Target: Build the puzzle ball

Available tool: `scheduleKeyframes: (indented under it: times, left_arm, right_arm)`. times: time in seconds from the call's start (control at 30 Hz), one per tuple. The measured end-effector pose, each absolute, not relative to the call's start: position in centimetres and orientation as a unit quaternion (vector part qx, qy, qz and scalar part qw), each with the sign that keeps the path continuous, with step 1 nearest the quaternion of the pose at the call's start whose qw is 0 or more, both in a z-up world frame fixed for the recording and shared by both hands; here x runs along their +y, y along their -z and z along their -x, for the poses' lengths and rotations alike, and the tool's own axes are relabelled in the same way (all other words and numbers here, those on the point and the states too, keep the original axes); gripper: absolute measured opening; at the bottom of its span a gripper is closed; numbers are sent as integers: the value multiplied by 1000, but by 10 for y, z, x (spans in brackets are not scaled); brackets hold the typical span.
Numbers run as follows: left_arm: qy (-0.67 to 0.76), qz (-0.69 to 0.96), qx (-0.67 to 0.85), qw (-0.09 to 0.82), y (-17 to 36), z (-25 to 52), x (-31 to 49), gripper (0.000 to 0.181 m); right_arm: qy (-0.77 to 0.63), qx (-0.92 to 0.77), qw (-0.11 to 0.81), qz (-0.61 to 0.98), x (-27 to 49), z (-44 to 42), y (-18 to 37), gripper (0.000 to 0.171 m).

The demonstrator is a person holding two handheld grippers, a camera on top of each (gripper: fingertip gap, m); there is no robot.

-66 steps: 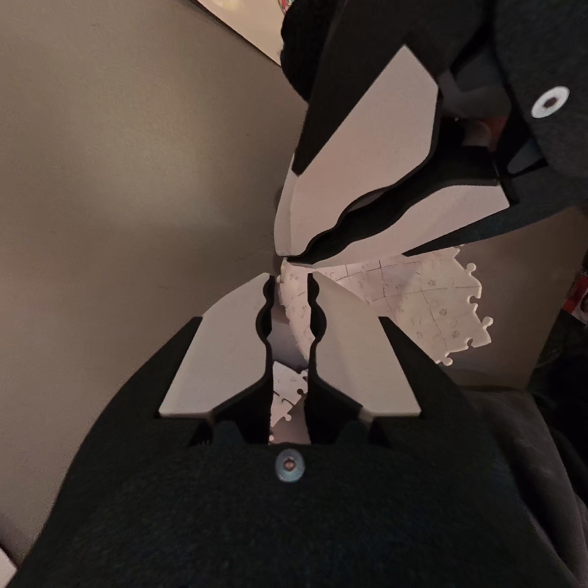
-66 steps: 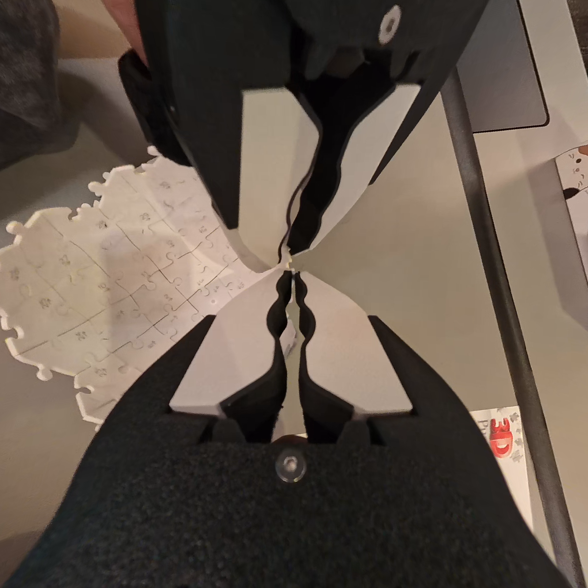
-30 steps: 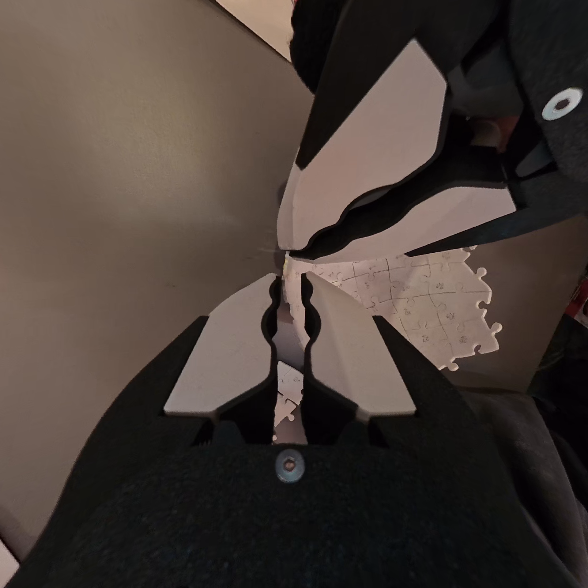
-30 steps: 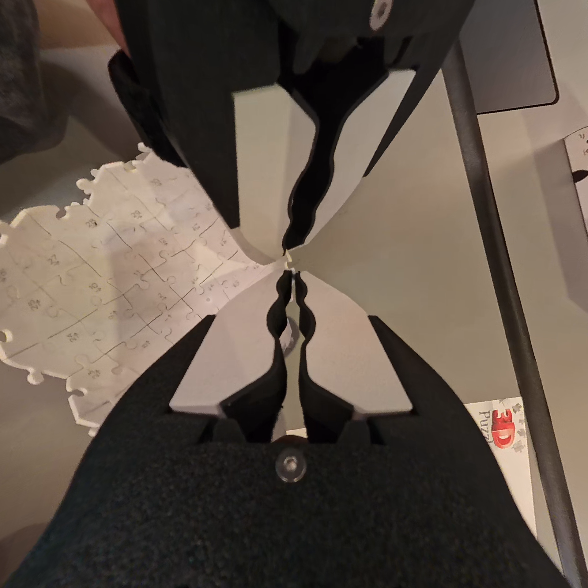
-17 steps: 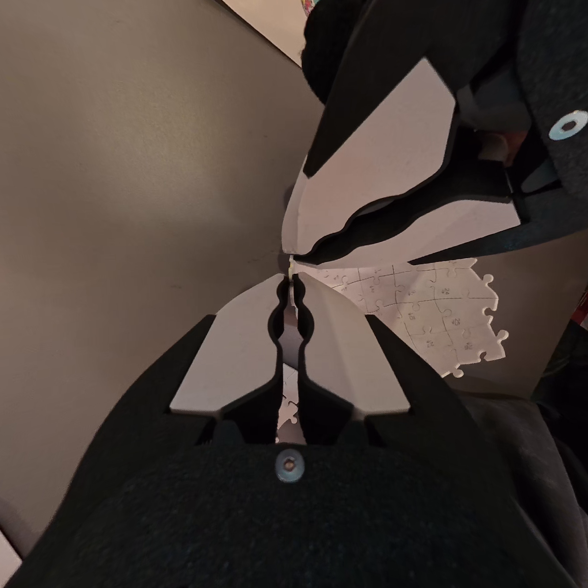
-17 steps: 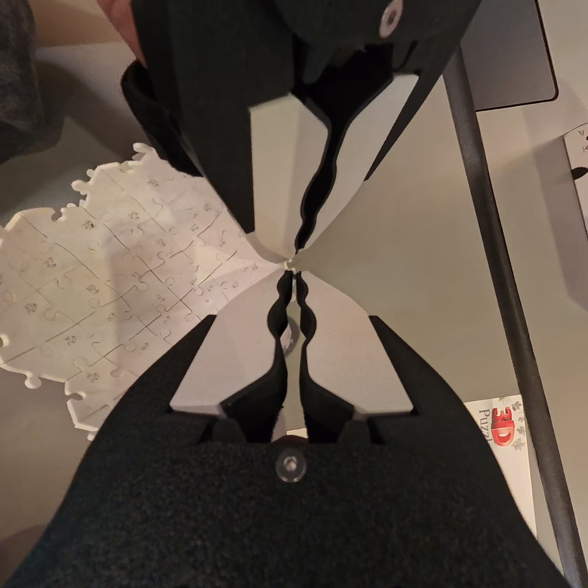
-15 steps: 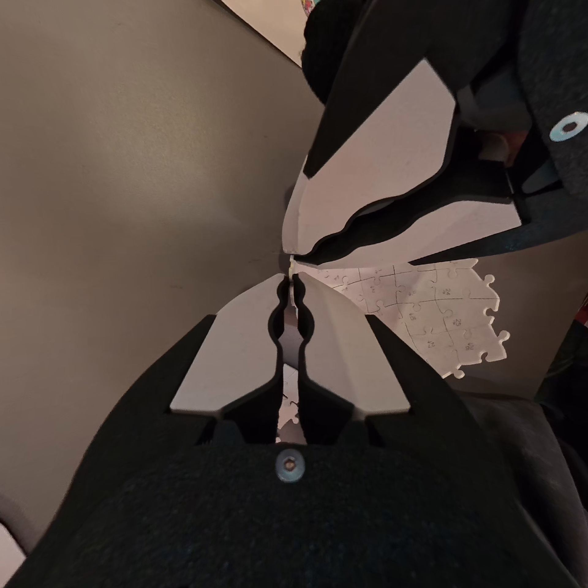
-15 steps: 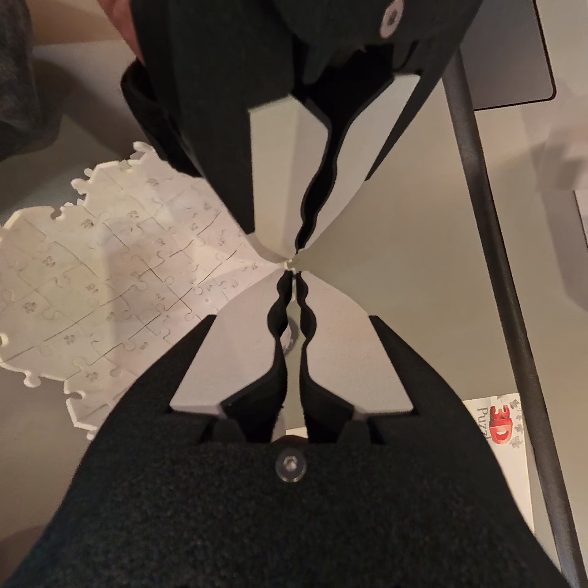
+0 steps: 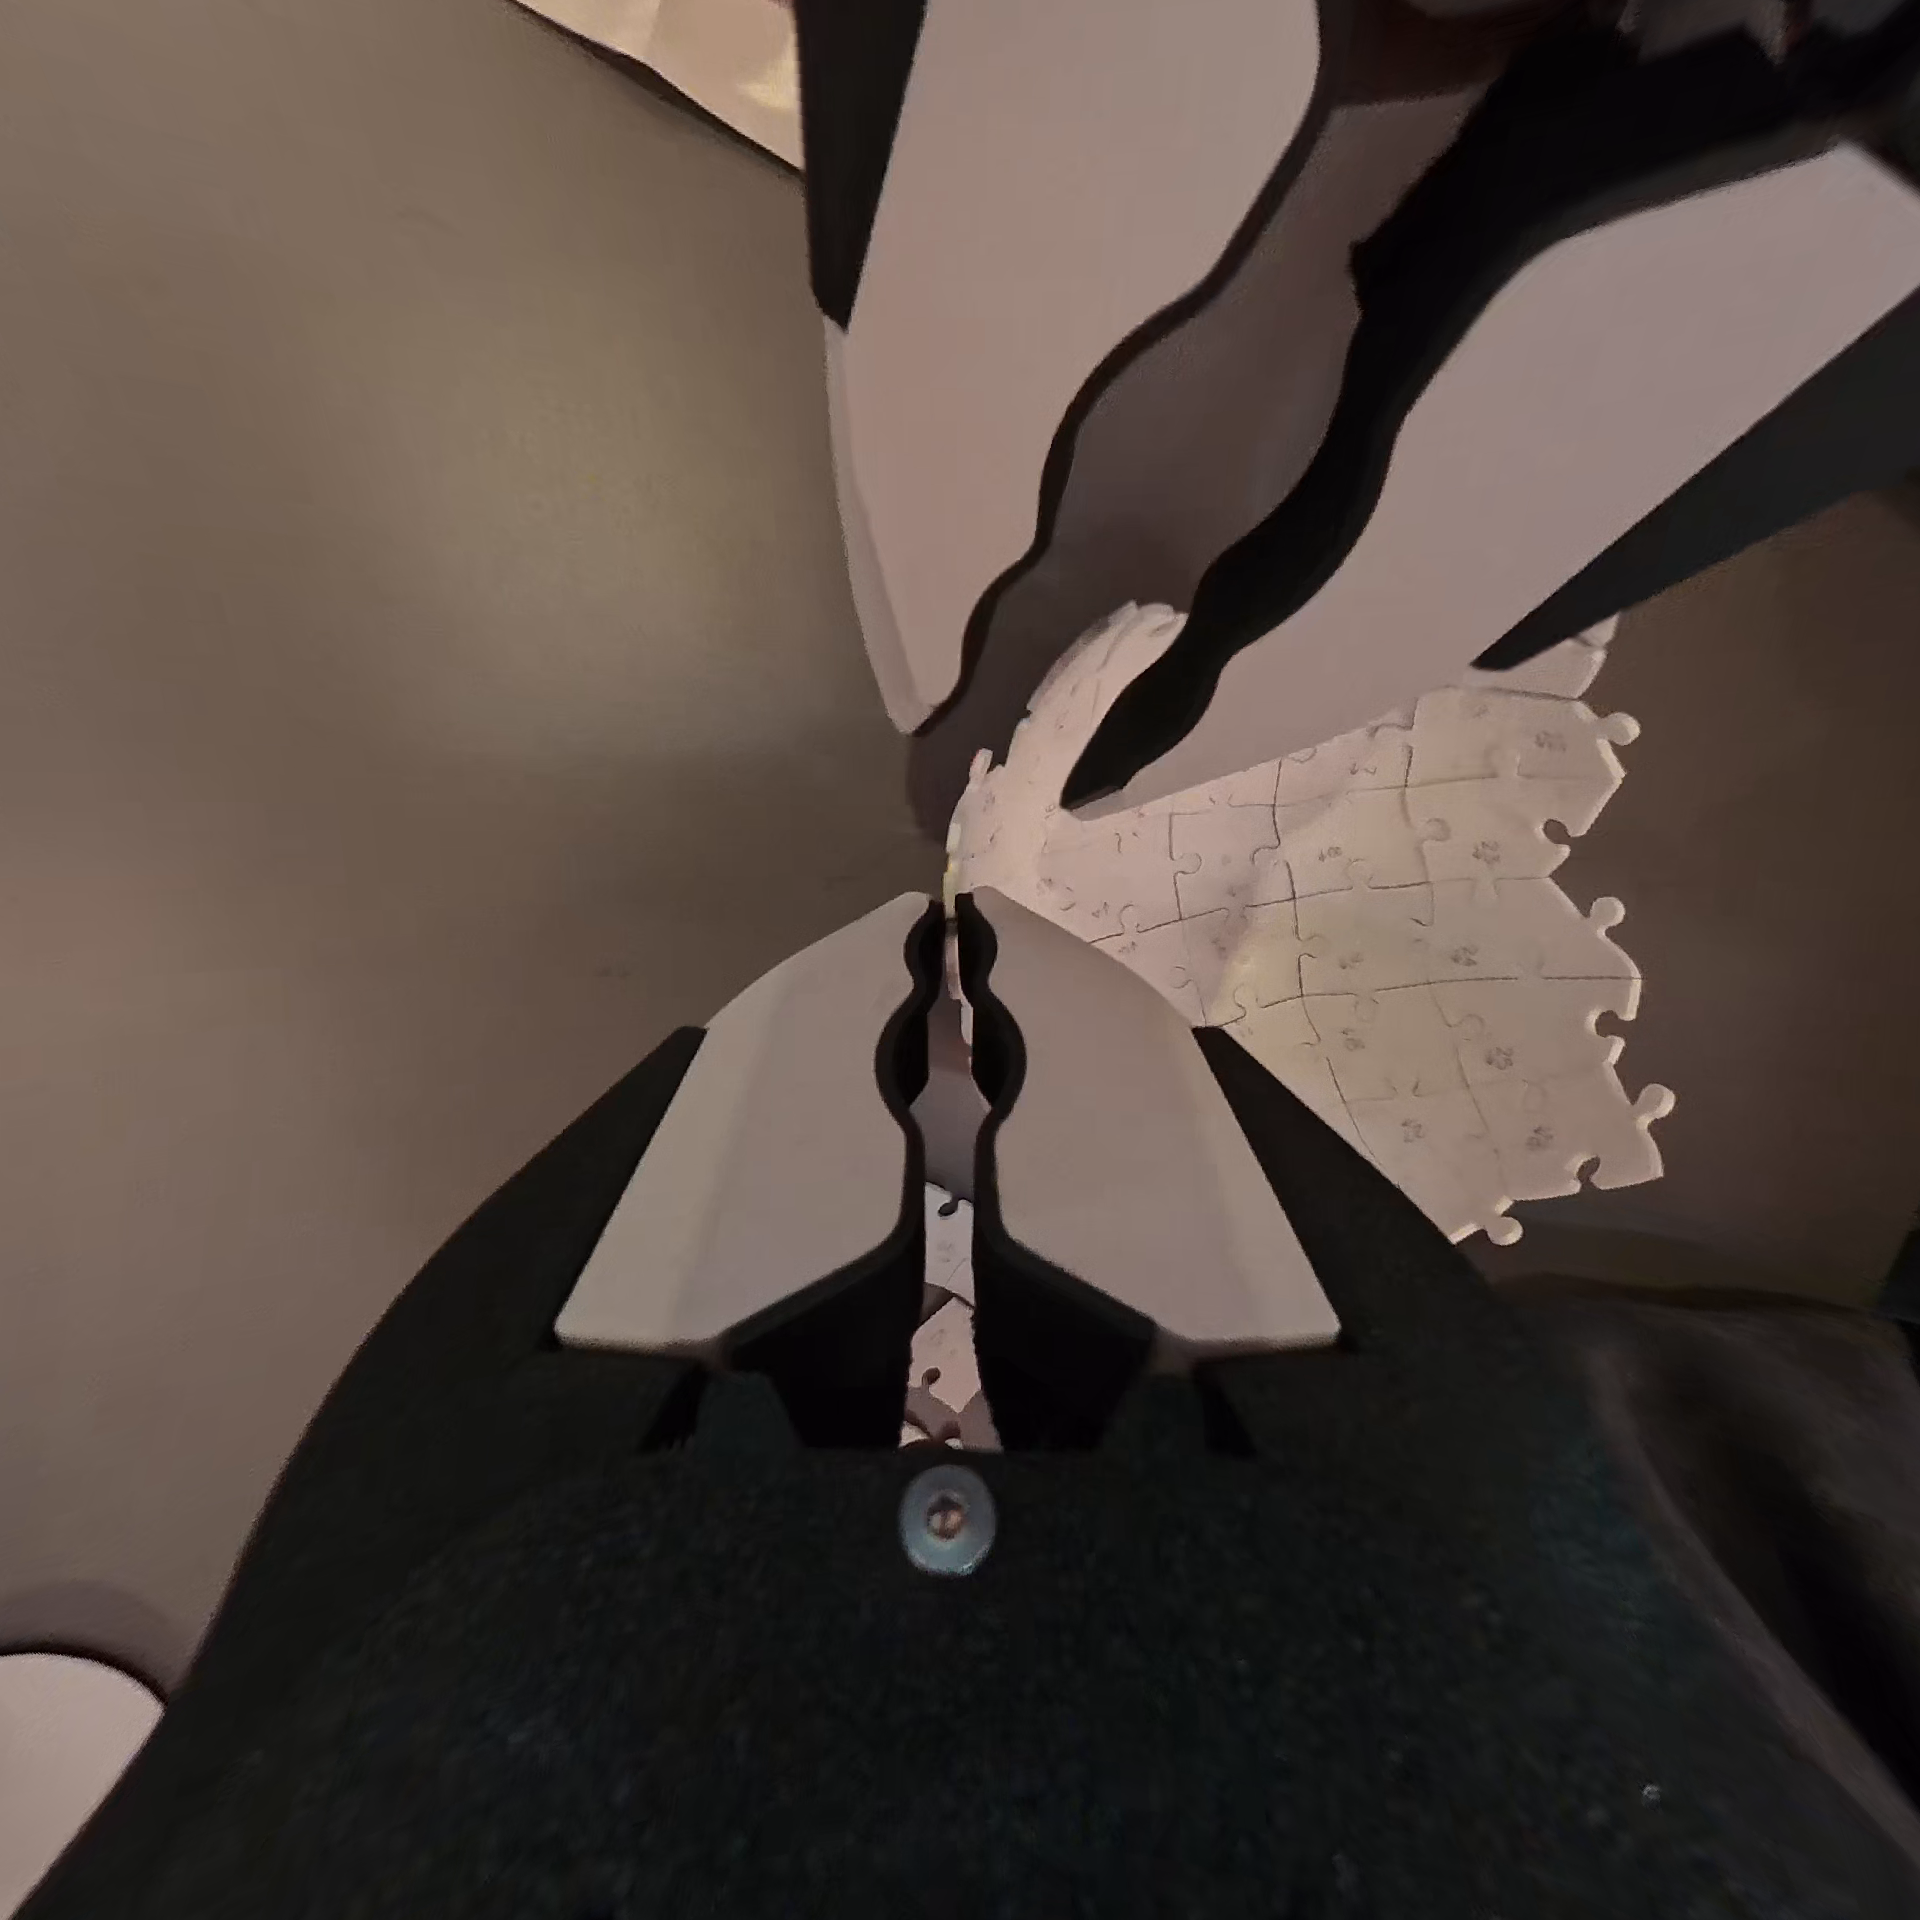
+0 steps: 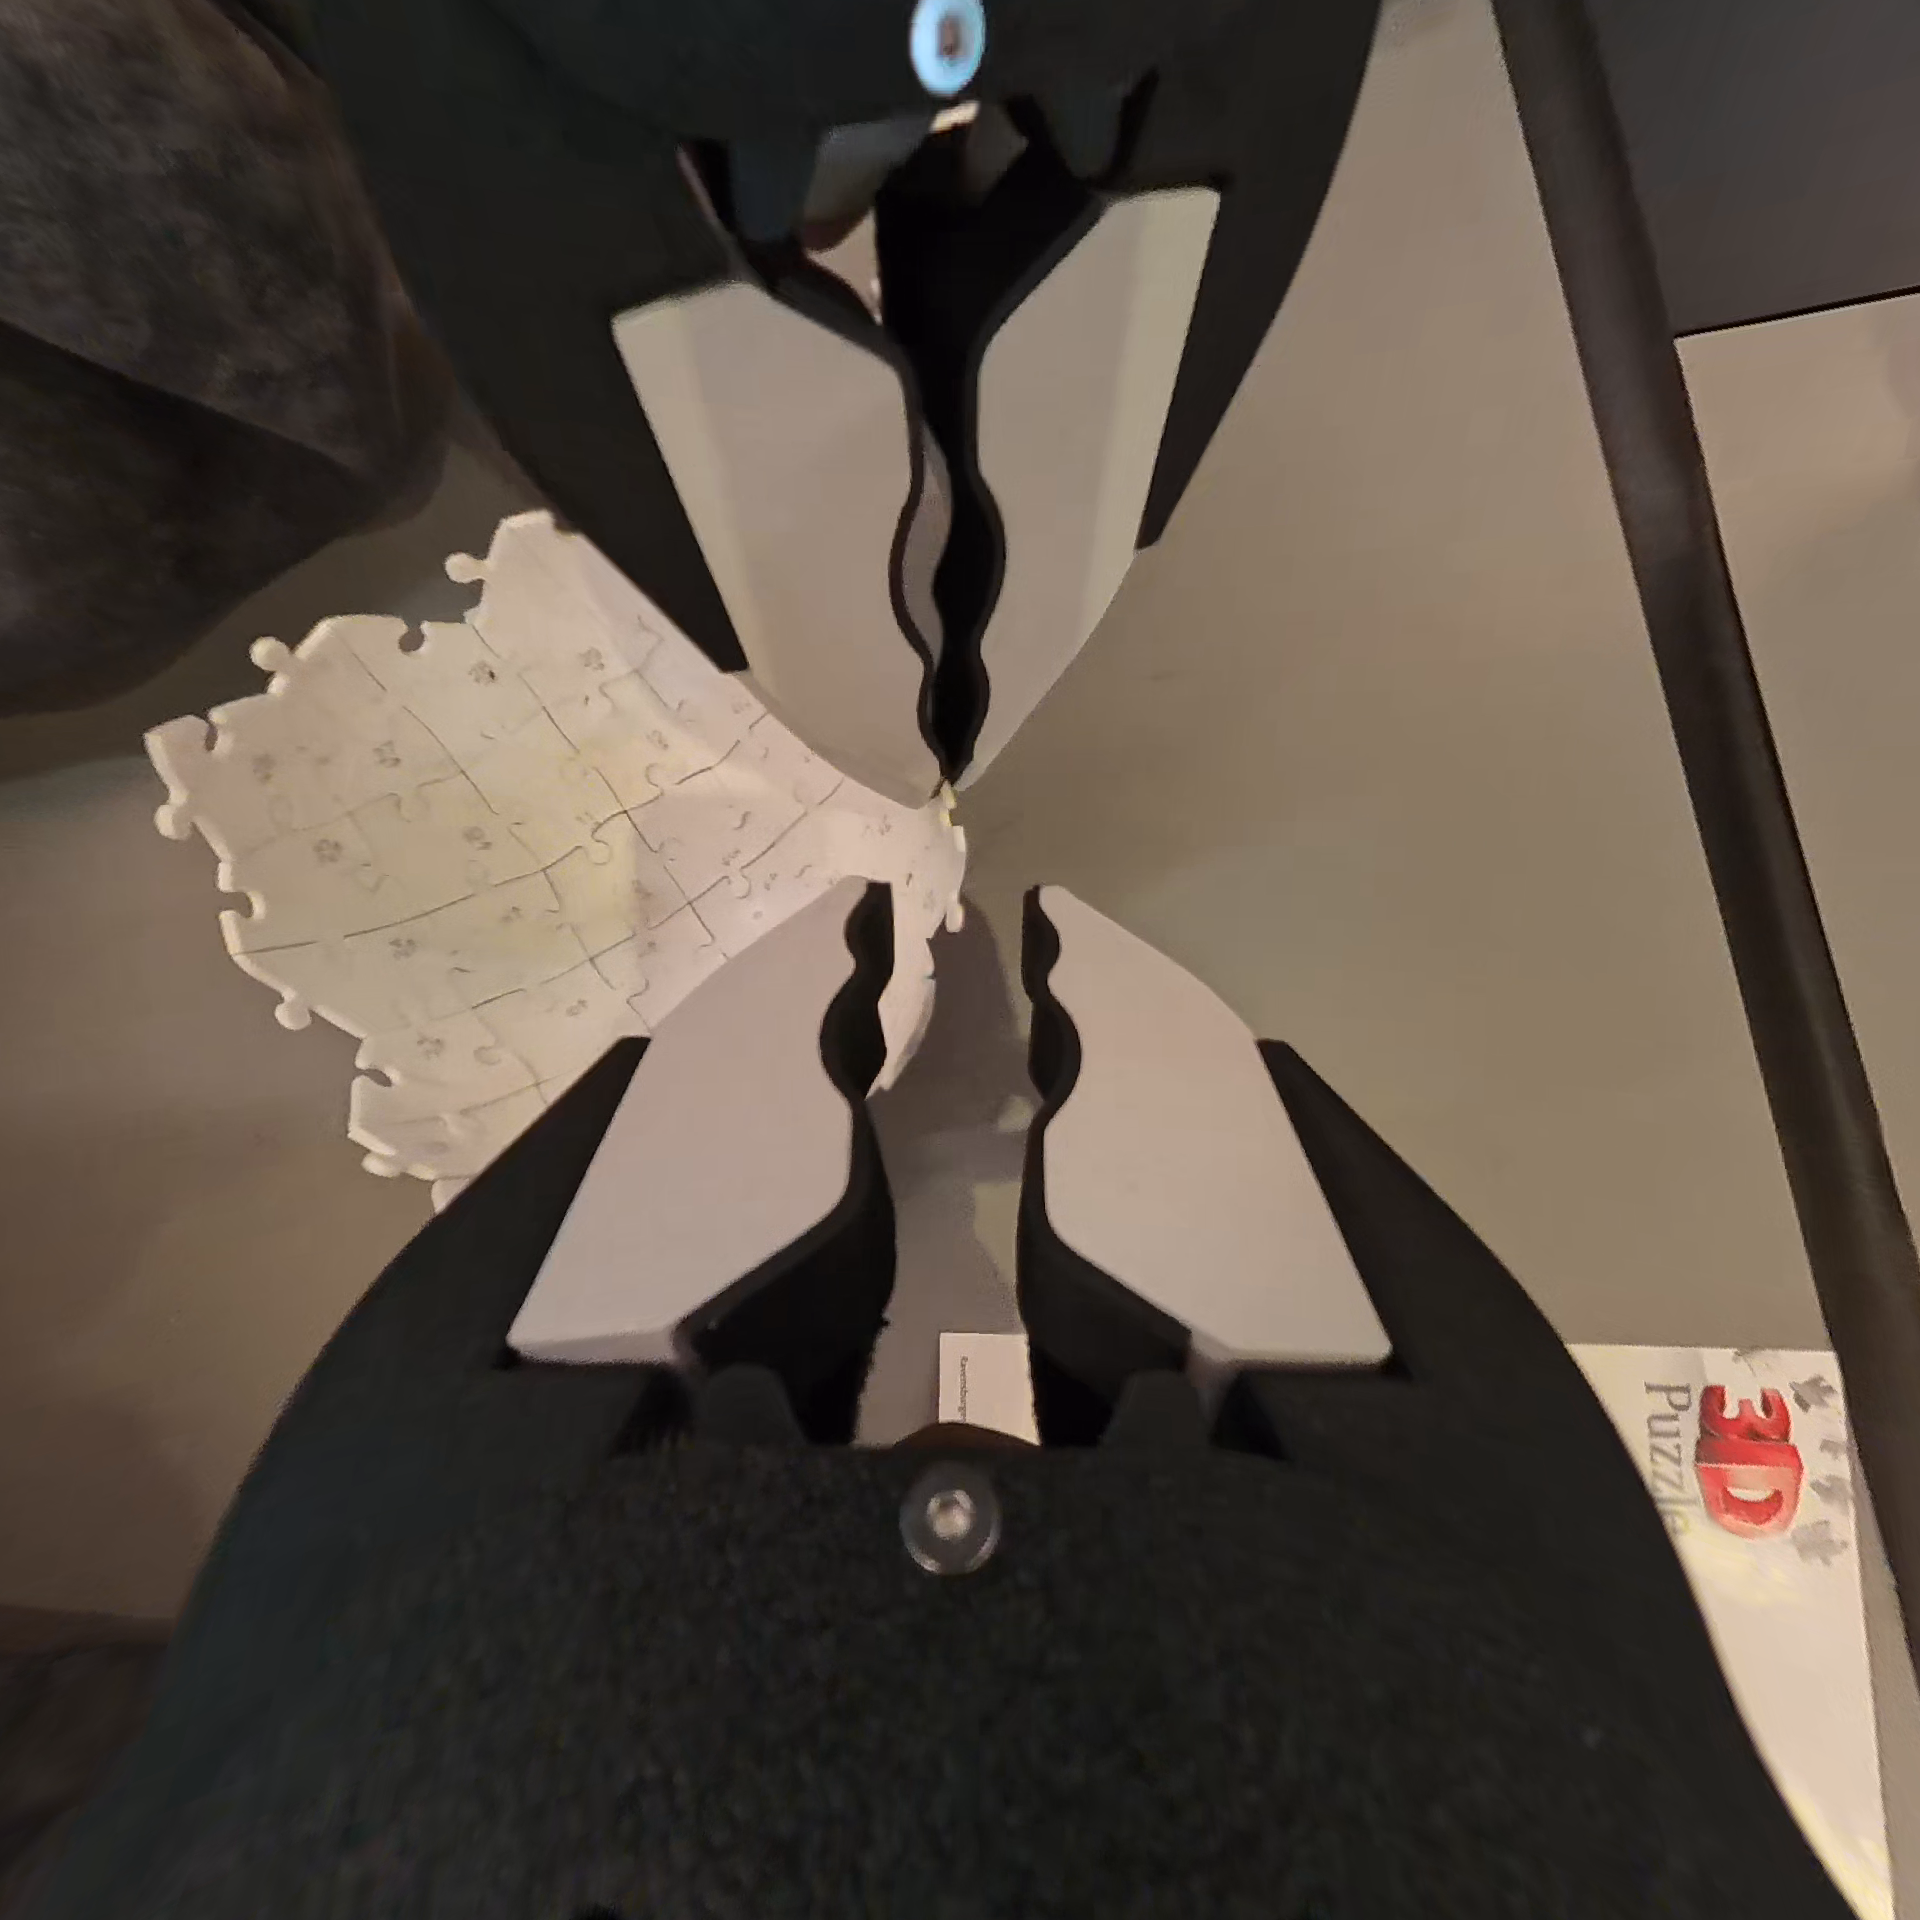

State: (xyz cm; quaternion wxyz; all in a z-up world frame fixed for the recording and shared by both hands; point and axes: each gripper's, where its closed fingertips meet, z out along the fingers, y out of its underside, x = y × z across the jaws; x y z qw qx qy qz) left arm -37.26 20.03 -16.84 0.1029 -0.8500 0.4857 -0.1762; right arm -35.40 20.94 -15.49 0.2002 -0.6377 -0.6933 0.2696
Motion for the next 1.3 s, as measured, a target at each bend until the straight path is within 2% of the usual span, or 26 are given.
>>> scheduleKeyframes:
  times: [0.17, 0.3, 0.43, 0.63, 0.83, 0.97, 1.3]
  left_arm:
    - [181, 851, 480, 109, 166, 377, 202, 2]
    - [186, 850, 479, 116, 164, 377, 202, 2]
    - [185, 847, 483, 119, 164, 377, 202, 2]
    - [175, 844, 489, 129, 163, 376, 203, 2]
    - [164, 840, 497, 145, 159, 378, 206, 2]
    - [158, 835, 506, 151, 159, 377, 206, 2]
    - [159, 833, 507, 153, 159, 377, 205, 2]
  right_arm:
    - [-261, -702, 180, 638, 211, 354, 152, 18]
    - [-248, -699, 216, 635, 215, 352, 142, 13]
    - [-230, -695, 181, 657, 213, 344, 164, 16]
    - [-230, -690, 175, 664, 206, 345, 163, 7]
    - [-220, -696, 199, 654, 211, 349, 161, 18]
    - [-234, -705, 240, 625, 215, 355, 154, 16]
    - [-283, -705, 231, 608, 217, 364, 160, 8]
